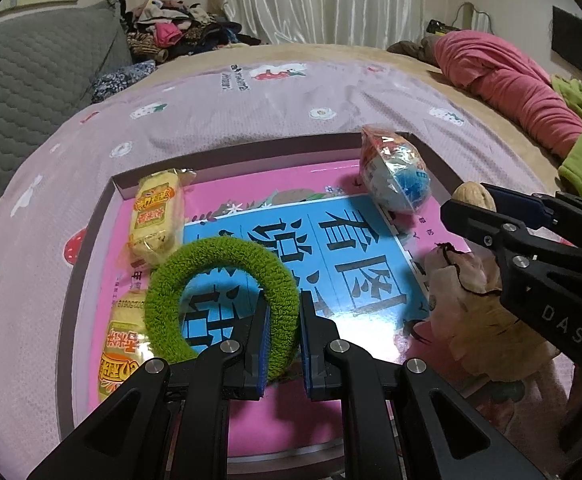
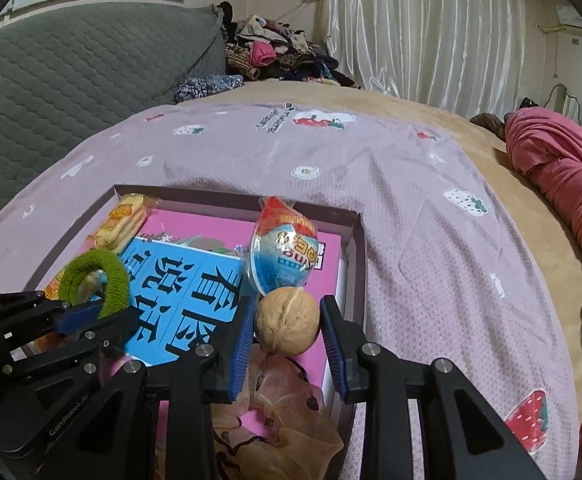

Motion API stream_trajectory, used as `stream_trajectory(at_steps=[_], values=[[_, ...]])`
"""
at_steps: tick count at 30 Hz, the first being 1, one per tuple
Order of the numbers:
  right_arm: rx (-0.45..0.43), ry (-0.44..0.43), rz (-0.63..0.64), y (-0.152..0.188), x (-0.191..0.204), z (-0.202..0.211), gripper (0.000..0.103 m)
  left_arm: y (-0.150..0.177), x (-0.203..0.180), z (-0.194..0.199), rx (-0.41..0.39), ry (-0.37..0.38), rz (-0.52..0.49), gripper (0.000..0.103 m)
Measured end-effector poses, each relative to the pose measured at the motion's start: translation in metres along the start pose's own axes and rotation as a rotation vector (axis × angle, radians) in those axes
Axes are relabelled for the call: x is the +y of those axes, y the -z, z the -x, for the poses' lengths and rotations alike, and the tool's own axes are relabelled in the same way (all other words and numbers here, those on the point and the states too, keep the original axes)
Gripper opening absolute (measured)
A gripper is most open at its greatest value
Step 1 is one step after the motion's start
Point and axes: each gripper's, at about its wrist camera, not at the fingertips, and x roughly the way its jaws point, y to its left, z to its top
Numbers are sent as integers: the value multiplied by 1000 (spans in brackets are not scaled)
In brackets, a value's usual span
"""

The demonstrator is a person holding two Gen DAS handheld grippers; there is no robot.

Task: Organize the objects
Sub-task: 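Lower the green ring and tan ball into the tray with both grippers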

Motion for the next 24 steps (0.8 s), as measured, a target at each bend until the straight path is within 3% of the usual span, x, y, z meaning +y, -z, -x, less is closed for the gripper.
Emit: stream_trajectory(at_steps=[24], values=[[56, 9, 11, 5, 3, -19, 34, 1, -3, -6, 6, -10, -11, 14]])
